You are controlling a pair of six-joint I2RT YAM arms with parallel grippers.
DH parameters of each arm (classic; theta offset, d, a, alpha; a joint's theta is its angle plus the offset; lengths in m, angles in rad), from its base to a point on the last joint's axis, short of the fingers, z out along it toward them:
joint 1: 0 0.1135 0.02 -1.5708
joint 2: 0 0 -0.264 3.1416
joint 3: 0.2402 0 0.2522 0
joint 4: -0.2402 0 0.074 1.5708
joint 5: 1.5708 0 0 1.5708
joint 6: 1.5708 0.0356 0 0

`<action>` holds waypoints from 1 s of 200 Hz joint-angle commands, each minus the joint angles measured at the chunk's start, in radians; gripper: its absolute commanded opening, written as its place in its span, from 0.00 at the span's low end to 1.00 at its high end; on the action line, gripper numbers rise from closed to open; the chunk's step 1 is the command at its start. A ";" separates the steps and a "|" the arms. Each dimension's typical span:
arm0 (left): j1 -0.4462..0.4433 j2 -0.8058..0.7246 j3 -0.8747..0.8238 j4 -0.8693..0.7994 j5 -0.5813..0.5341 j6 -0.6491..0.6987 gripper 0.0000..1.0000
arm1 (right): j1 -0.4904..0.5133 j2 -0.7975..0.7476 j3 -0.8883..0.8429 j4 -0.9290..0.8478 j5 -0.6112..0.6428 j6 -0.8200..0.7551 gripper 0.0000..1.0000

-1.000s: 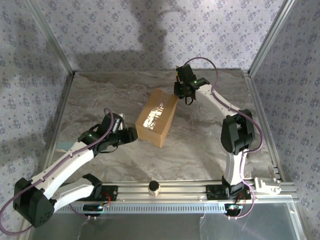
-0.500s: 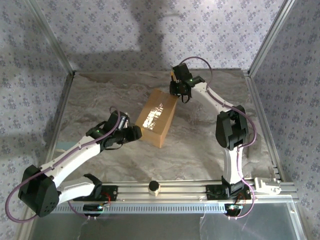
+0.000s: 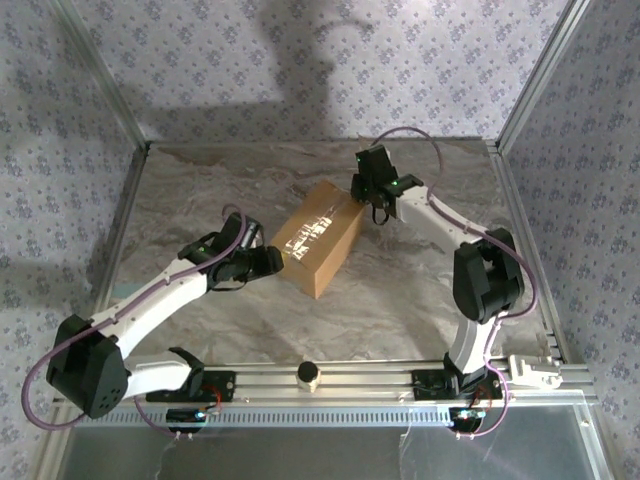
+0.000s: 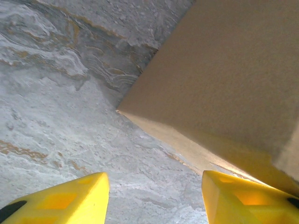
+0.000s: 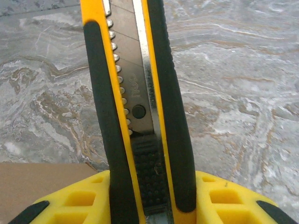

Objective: Unpack the express box

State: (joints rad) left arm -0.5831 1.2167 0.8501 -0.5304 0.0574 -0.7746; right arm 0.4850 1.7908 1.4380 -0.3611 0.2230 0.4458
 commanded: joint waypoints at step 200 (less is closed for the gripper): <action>0.182 0.178 0.162 0.084 -0.033 0.133 0.54 | 0.418 -0.354 -0.304 -0.326 0.159 0.330 0.00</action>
State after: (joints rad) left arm -0.3824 1.4014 0.9855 -0.4744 -0.1024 -0.6697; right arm 0.8566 1.4345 1.1542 -0.7082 0.5594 0.7635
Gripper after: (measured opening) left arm 0.540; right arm 0.354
